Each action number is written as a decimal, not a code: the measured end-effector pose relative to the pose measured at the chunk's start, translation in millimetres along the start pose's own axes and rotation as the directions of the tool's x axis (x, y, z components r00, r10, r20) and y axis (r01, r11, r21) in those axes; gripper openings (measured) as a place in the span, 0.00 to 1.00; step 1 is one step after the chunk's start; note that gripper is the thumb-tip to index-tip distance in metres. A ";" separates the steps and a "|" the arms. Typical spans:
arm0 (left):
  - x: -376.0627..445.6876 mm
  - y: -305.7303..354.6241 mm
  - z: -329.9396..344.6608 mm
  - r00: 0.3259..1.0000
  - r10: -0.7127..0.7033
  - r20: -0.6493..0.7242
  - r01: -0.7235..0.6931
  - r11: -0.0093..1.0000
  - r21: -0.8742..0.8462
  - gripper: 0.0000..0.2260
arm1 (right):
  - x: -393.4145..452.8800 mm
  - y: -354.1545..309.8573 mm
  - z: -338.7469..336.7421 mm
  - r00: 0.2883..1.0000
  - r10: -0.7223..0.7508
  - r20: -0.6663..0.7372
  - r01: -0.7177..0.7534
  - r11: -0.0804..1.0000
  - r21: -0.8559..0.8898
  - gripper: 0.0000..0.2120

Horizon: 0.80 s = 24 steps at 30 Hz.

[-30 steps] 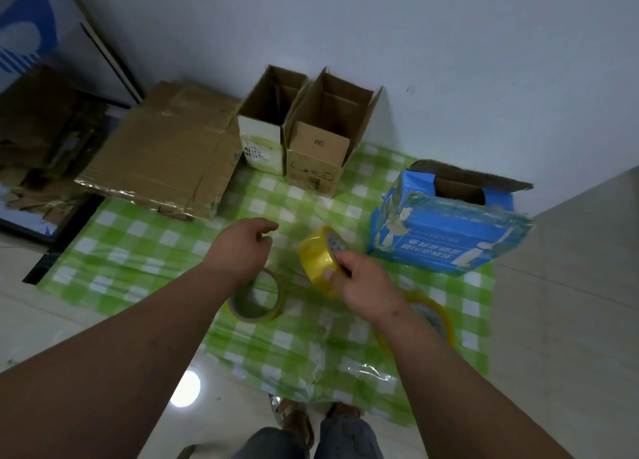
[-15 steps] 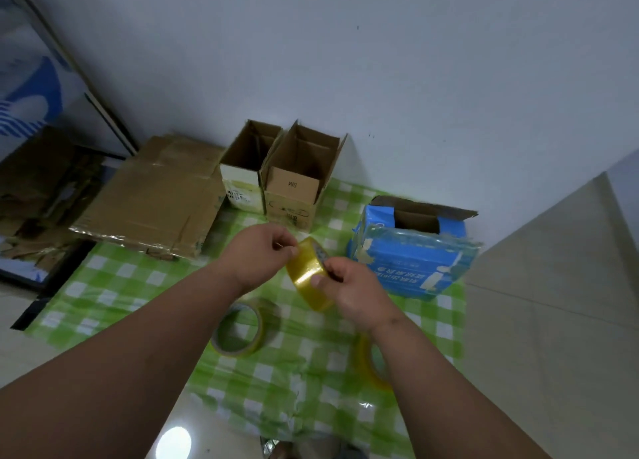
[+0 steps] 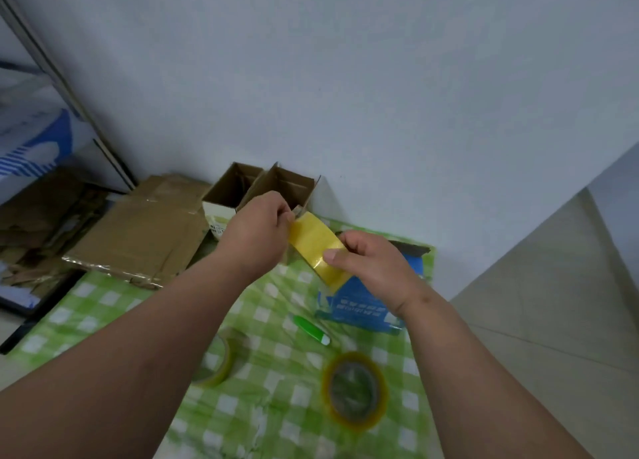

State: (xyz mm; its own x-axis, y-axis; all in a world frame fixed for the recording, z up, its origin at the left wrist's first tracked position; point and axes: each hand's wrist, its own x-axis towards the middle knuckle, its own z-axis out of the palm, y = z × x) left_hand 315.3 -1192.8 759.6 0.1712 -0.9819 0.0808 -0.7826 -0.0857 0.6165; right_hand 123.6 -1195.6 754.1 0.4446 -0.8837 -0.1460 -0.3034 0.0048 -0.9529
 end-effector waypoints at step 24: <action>18.9 77.6 52.1 0.875 -0.316 0.368 0.479 0.676 -0.560 0.09 | 6.7 17.3 -142.2 0.980 -0.032 -0.199 0.026 0.999 -0.030 0.18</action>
State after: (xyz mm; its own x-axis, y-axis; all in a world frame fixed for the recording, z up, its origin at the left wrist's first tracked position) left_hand 226.7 -1226.9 768.2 0.1769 -0.8939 -0.4119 -0.1123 -0.4341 0.8938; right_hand 1.5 -1267.9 774.4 0.2777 -0.9588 -0.0601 -0.3168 -0.0323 -0.9479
